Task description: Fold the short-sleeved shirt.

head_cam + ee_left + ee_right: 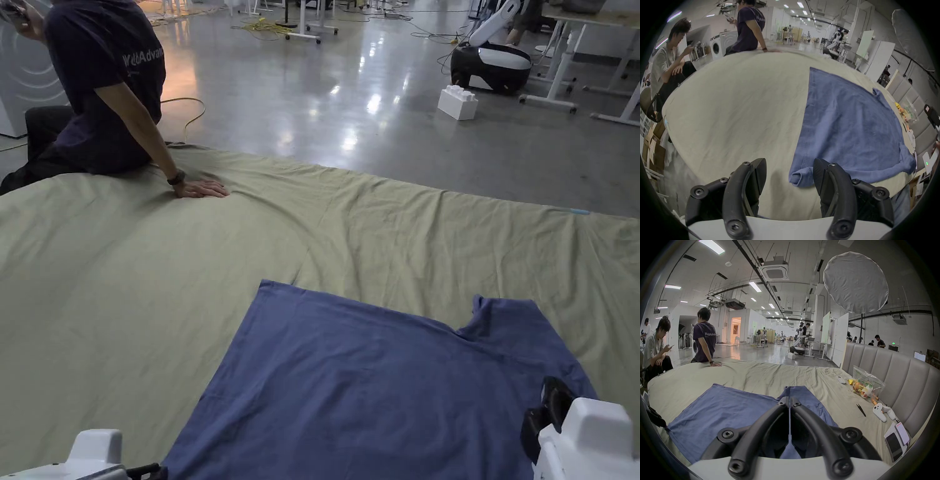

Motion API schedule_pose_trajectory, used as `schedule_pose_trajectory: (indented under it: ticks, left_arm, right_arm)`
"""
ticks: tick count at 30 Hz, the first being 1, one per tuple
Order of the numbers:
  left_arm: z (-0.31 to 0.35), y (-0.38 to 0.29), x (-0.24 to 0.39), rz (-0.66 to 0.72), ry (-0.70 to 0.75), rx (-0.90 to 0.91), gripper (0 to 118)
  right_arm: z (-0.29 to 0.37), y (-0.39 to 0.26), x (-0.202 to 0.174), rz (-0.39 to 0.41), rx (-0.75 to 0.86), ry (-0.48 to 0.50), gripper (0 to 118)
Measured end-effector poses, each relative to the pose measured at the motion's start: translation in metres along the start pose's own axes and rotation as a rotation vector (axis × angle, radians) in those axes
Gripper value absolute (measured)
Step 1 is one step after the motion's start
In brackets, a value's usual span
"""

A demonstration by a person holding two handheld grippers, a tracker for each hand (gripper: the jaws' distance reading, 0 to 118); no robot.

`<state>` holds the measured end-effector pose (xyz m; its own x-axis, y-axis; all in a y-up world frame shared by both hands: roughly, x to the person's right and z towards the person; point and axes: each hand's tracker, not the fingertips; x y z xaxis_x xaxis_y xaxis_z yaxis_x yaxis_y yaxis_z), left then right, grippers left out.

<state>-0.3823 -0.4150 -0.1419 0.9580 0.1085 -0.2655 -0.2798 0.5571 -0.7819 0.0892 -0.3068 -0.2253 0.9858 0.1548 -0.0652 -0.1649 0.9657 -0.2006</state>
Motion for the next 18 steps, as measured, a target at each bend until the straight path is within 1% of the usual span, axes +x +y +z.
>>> schedule_pose_trajectory:
  ticks: [3, 7, 9, 10, 11, 12, 13, 14, 18]
  left_arm:
    - [-0.019, -0.004, 0.006, -0.040, 0.013, -0.069, 61]
    - [-0.025, -0.002, 0.012, -0.038, 0.034, -0.065, 60]
    - [-0.022, 0.001, 0.016, -0.062, 0.049, -0.083, 57]
    - [-0.017, 0.002, 0.019, -0.084, 0.054, -0.091, 52]
    - [-0.017, 0.003, 0.022, -0.099, 0.051, -0.090, 44]
    - [-0.017, 0.003, 0.024, -0.111, 0.042, -0.088, 24]
    - [-0.018, 0.003, 0.026, -0.120, 0.019, -0.086, 13]
    - [-0.019, 0.003, 0.027, -0.113, -0.006, -0.086, 9]
    - [-0.012, 0.002, 0.033, -0.115, -0.004, -0.088, 7]
  right_arm:
    - [0.000, -0.003, 0.003, -0.008, -0.012, -0.006, 2]
    - [0.001, -0.008, 0.005, -0.012, -0.029, -0.013, 2]
    - [0.002, -0.011, 0.006, -0.010, -0.035, -0.012, 2]
    - [0.002, -0.012, 0.005, -0.009, -0.038, -0.011, 2]
    - [0.002, -0.013, 0.005, -0.009, -0.041, -0.009, 2]
    - [0.003, -0.014, 0.005, -0.011, -0.043, -0.007, 2]
    - [0.004, -0.015, 0.005, -0.011, -0.045, -0.005, 2]
    - [0.004, -0.017, 0.005, -0.011, -0.048, -0.005, 2]
    - [0.011, -0.020, 0.010, -0.006, -0.060, 0.003, 2]
